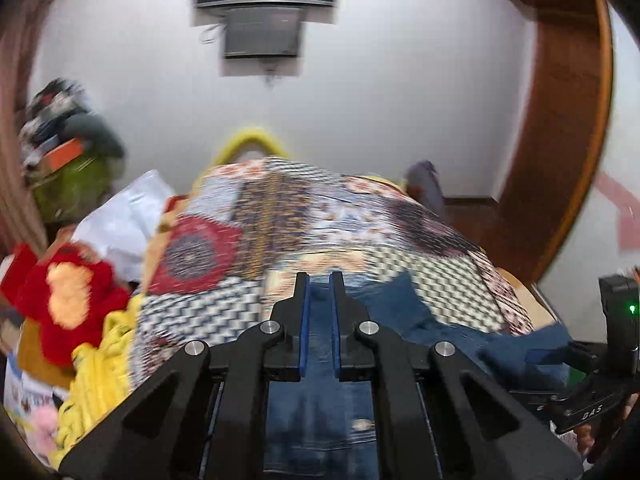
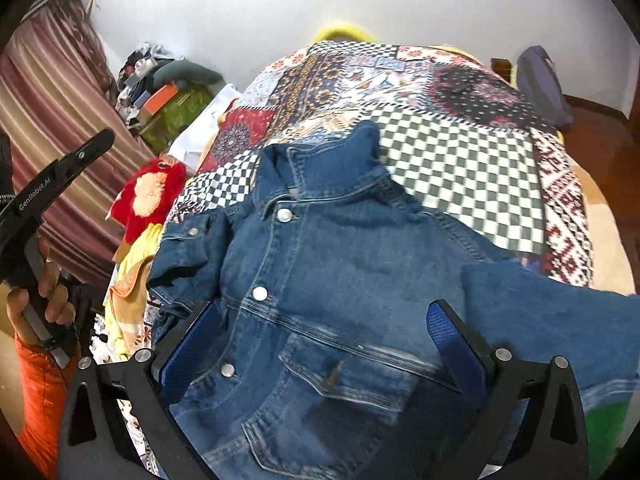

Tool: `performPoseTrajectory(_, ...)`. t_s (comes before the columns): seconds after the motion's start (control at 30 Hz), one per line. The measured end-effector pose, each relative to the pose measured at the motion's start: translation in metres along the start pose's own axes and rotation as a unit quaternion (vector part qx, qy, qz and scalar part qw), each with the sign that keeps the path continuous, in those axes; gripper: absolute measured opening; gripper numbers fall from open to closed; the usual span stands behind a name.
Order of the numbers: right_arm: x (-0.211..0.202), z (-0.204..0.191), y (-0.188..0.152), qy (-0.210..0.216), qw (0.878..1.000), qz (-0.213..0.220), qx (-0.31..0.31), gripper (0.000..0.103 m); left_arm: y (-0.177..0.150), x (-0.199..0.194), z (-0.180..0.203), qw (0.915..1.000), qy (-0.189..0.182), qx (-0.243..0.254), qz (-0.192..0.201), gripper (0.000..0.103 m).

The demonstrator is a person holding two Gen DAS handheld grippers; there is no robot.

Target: Fold large clothes

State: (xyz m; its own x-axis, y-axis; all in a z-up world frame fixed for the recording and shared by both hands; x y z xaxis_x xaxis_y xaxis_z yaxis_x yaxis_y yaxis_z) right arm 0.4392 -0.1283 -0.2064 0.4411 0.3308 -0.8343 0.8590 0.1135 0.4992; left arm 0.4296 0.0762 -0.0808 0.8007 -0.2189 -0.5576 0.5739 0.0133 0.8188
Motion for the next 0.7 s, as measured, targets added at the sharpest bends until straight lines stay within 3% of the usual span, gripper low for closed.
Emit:
performPoseTrajectory(0.13,-0.004,0.014,-0.007,-0.003,1.0,-0.011,0.008,0.103,-0.009,0.014,0.025,0.9991,-0.015,0.016,-0.036,0.012)
performPoseTrajectory(0.2,-0.005,0.017,-0.01,-0.007,1.0,-0.016,0.002,0.103,-0.019,0.015,0.02,0.9983,-0.011,0.01,-0.056,0.032)
performPoseTrajectory(0.27,-0.005,0.015,-0.01,-0.006,1.0,-0.021,-0.006,0.103,-0.032,0.011,0.001,0.9979,0.004,-0.005,-0.065,0.071)
performPoseTrajectory(0.47,-0.004,-0.025,0.003,0.026,0.999,-0.027,-0.033,0.103,-0.074,-0.015,-0.072,0.9927,0.061,-0.047,-0.092,0.084)
performPoseTrajectory(0.7,0.034,-0.125,0.02,0.065,0.993,-0.058,-0.084,0.103,-0.142,-0.039,-0.162,0.9799,0.092,-0.115,-0.135,0.086)
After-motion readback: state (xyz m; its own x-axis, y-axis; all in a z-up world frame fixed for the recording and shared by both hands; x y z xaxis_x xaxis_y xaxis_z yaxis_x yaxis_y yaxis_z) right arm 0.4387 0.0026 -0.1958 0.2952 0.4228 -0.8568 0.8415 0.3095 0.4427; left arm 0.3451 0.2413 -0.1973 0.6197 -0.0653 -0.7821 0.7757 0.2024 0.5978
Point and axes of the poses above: each gripper's, at about its wrist camera, not at the fingertips, and x roughly the way its jaws point, z to its right, y to its top, the point moved 4 cm from there along x, roughly the way its jaws point, and after that the axes turned 8 degrees about -y, right-handed, at the moved point
